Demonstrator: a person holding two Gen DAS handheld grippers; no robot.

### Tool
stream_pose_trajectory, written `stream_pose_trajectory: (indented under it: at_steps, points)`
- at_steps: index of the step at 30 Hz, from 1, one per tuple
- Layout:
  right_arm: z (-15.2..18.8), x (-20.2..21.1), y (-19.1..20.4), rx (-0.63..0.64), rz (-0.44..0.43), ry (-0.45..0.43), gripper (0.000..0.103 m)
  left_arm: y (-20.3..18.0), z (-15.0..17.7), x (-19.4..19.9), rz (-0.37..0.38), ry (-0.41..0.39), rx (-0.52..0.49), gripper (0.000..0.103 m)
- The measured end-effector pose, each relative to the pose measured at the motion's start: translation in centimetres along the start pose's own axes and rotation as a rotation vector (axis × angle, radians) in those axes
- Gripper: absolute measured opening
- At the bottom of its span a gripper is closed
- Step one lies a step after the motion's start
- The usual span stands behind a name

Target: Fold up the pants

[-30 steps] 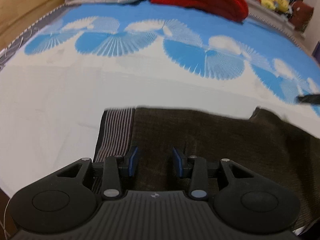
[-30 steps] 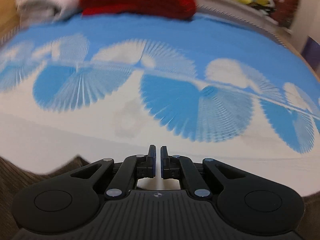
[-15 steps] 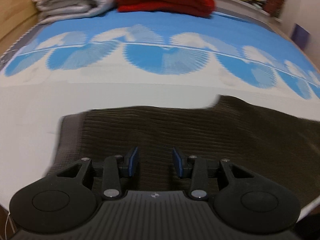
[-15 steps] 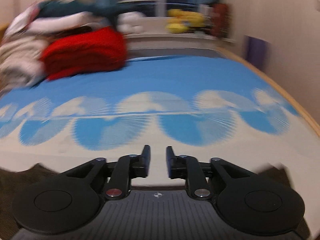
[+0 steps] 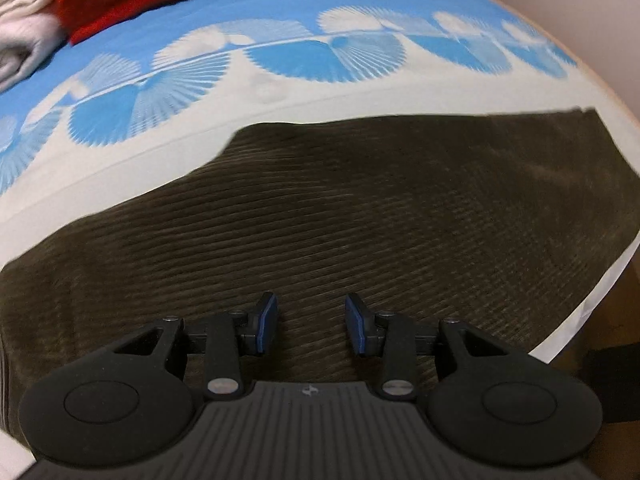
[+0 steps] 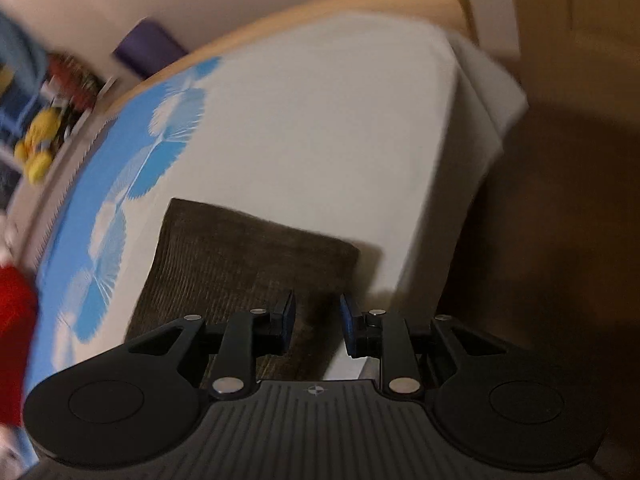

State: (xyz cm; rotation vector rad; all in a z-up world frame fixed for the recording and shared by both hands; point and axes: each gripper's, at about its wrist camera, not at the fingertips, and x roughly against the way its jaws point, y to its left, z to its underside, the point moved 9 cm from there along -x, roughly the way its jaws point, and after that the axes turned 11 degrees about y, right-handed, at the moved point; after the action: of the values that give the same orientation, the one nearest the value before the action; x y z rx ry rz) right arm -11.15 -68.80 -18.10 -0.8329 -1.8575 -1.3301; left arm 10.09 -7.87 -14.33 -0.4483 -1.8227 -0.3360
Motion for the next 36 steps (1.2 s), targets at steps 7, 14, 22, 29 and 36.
stream_pose_trajectory:
  at_steps: [7,14,22,29,36]
  points:
    - [0.2,-3.4,0.2,-0.065,-0.039,0.068,0.039,-0.7,-1.3,-1.4,-0.001,0.015,-0.011,0.042]
    - [-1.3,-3.9,0.9,-0.094,-0.063,0.019,0.033,0.9,-0.5,-1.0,-0.009,0.019,0.018,0.042]
    - [-0.5,0.4,7.1,0.135,0.033,-0.177,0.021,3.8,-0.7,1.3,0.001,-0.041,0.123,0.042]
    - [13.1,8.5,25.0,0.866,0.033,-0.512,0.021,8.1,0.7,3.5,0.000,-0.091,0.240,0.042]
    - [39.0,7.4,32.4,1.458,-0.161,-0.505,0.021,12.0,4.3,3.5,-0.011,-0.050,0.314,0.042]
